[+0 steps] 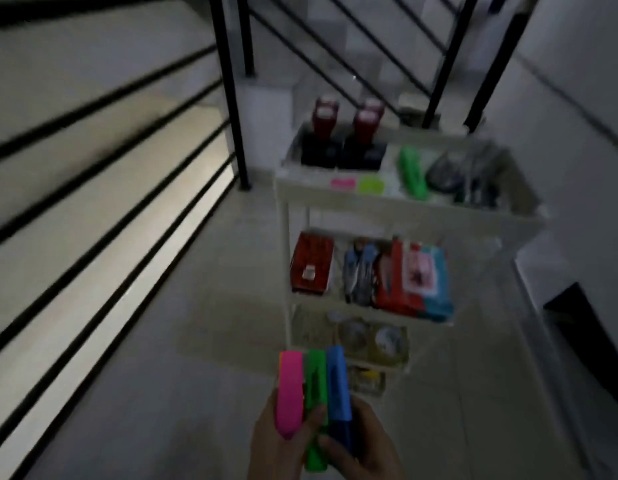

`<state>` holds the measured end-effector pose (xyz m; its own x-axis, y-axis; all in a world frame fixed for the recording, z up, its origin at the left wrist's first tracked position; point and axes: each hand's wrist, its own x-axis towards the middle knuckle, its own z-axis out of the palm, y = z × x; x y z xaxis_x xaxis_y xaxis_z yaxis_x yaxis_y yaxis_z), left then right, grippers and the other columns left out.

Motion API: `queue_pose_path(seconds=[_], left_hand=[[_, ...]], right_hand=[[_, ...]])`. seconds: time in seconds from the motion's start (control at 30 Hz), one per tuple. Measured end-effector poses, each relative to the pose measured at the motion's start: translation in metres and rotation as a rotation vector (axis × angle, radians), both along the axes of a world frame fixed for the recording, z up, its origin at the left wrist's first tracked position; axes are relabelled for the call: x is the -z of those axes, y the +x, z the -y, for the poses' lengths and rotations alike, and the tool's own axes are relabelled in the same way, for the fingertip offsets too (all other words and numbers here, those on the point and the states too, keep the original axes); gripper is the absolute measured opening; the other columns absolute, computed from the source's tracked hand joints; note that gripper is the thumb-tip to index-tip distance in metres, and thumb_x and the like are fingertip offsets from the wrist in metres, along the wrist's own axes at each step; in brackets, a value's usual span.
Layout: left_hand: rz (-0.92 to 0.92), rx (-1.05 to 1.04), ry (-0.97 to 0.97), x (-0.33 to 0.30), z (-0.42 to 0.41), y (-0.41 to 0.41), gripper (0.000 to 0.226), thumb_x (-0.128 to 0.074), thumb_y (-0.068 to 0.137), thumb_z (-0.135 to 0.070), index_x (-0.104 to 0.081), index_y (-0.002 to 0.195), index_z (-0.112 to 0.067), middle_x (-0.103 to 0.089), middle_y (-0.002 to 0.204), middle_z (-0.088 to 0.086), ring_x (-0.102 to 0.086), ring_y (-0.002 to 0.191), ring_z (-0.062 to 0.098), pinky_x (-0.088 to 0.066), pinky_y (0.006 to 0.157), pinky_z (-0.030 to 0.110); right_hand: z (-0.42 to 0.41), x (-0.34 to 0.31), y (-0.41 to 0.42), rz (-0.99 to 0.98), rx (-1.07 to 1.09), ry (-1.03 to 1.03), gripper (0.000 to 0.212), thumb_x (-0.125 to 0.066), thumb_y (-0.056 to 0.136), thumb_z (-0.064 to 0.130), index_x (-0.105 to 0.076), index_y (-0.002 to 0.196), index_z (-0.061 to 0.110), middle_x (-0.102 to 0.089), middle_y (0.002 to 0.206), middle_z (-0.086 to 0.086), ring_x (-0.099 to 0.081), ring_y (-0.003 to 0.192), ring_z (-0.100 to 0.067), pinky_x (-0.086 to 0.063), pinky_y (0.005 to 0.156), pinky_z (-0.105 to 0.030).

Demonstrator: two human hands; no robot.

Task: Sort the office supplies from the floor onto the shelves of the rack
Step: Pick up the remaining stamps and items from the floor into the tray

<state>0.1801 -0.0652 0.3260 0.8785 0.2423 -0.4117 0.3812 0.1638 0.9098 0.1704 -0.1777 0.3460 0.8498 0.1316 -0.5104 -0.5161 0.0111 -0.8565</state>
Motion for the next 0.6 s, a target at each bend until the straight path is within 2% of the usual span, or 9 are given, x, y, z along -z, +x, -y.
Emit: queue_pose_path(seconds=[0.07, 0.1, 0.13, 0.17, 0.23, 0.3, 0.4, 0.5, 0.6], left_hand=[[0.057, -0.010, 0.036, -0.036, 0.007, 0.018, 0.039, -0.087, 0.053, -0.014, -0.061, 0.079, -0.027, -0.066, 0.049, -0.020, -0.062, 0.050, -0.001, -0.045, 0.047, 0.006], [0.078, 0.004, 0.050, -0.054, 0.011, 0.028, 0.034, -0.085, 0.061, -0.011, -0.060, 0.076, -0.028, -0.064, 0.047, -0.022, -0.061, 0.049, -0.005, -0.044, 0.046, 0.005], [0.107, 0.033, 0.065, -0.071, 0.014, 0.037, 0.030, -0.081, 0.068, -0.008, -0.059, 0.076, -0.027, -0.064, 0.047, -0.022, -0.061, 0.049, -0.007, -0.044, 0.046, 0.004], [0.133, 0.071, 0.081, -0.085, 0.018, 0.045, 0.024, -0.075, 0.074, -0.006, -0.061, 0.079, -0.025, -0.066, 0.050, -0.019, -0.062, 0.053, -0.006, -0.046, 0.049, 0.006], [0.177, 0.148, 0.116, -0.113, 0.026, 0.062, 0.015, -0.070, 0.080, -0.011, -0.064, 0.090, -0.021, -0.070, 0.068, -0.009, -0.065, 0.067, 0.006, -0.053, 0.062, 0.020], [0.259, 0.210, 0.175, -0.139, 0.034, 0.081, 0.014, -0.070, 0.080, -0.020, -0.063, 0.091, -0.022, -0.068, 0.080, -0.002, -0.065, 0.072, 0.014, -0.053, 0.067, 0.028], [0.337, 0.266, 0.211, -0.166, 0.044, 0.117, 0.007, -0.064, 0.085, -0.018, -0.059, 0.088, -0.022, -0.064, 0.082, 0.004, -0.060, 0.070, 0.015, -0.049, 0.061, 0.024], [0.355, 0.281, 0.275, -0.177, 0.053, 0.158, 0.018, -0.061, 0.087, -0.019, -0.056, 0.102, -0.009, -0.061, 0.088, 0.010, -0.060, 0.073, 0.020, -0.050, 0.063, 0.028], [0.389, 0.301, 0.394, -0.179, 0.062, 0.191, 0.014, -0.063, 0.086, -0.018, -0.055, 0.094, -0.009, -0.059, 0.085, 0.011, -0.063, 0.080, 0.029, -0.056, 0.076, 0.045]], right_hand=[[0.001, -0.040, 0.016, 0.090, 0.009, -0.089, 0.117, -0.074, 0.010, 0.077, -0.045, 0.115, 0.034, -0.058, 0.115, 0.016, -0.058, 0.107, -0.007, -0.048, 0.078, -0.004], [0.002, -0.056, 0.024, 0.109, 0.015, -0.112, 0.105, -0.082, 0.028, 0.066, -0.043, 0.119, 0.032, -0.055, 0.116, 0.015, -0.055, 0.111, -0.010, -0.048, 0.086, -0.008], [0.005, -0.069, 0.032, 0.112, 0.038, -0.120, 0.081, -0.086, 0.053, 0.044, -0.044, 0.121, 0.029, -0.056, 0.115, 0.014, -0.055, 0.111, -0.013, -0.048, 0.092, -0.016], [0.009, -0.079, 0.042, 0.118, 0.085, -0.112, 0.057, -0.078, 0.072, 0.023, -0.046, 0.120, 0.027, -0.057, 0.110, 0.014, -0.057, 0.107, -0.014, -0.049, 0.093, -0.025], [0.020, -0.097, 0.060, 0.167, 0.163, -0.064, 0.031, -0.060, 0.087, 0.007, -0.054, 0.112, 0.026, -0.063, 0.100, 0.011, -0.063, 0.094, -0.013, -0.055, 0.080, -0.027], [0.030, -0.120, 0.078, 0.204, 0.191, -0.044, 0.026, -0.049, 0.094, 0.007, -0.056, 0.102, 0.031, -0.065, 0.093, 0.009, -0.064, 0.083, -0.009, -0.055, 0.069, -0.023], [0.047, -0.149, 0.111, 0.295, 0.171, -0.118, 0.026, -0.042, 0.097, 0.010, -0.053, 0.119, 0.021, -0.062, 0.097, 0.002, -0.062, 0.088, -0.015, -0.053, 0.078, -0.032], [0.059, -0.169, 0.144, 0.420, 0.168, -0.329, 0.031, -0.043, 0.098, 0.015, -0.046, 0.128, 0.013, -0.061, 0.098, -0.002, -0.061, 0.082, -0.016, -0.051, 0.071, -0.030], [0.068, -0.176, 0.180, 0.528, 0.170, -0.596, 0.033, -0.043, 0.097, 0.015, -0.043, 0.128, 0.006, -0.061, 0.110, -0.011, -0.059, 0.085, -0.020, -0.048, 0.066, -0.030]])
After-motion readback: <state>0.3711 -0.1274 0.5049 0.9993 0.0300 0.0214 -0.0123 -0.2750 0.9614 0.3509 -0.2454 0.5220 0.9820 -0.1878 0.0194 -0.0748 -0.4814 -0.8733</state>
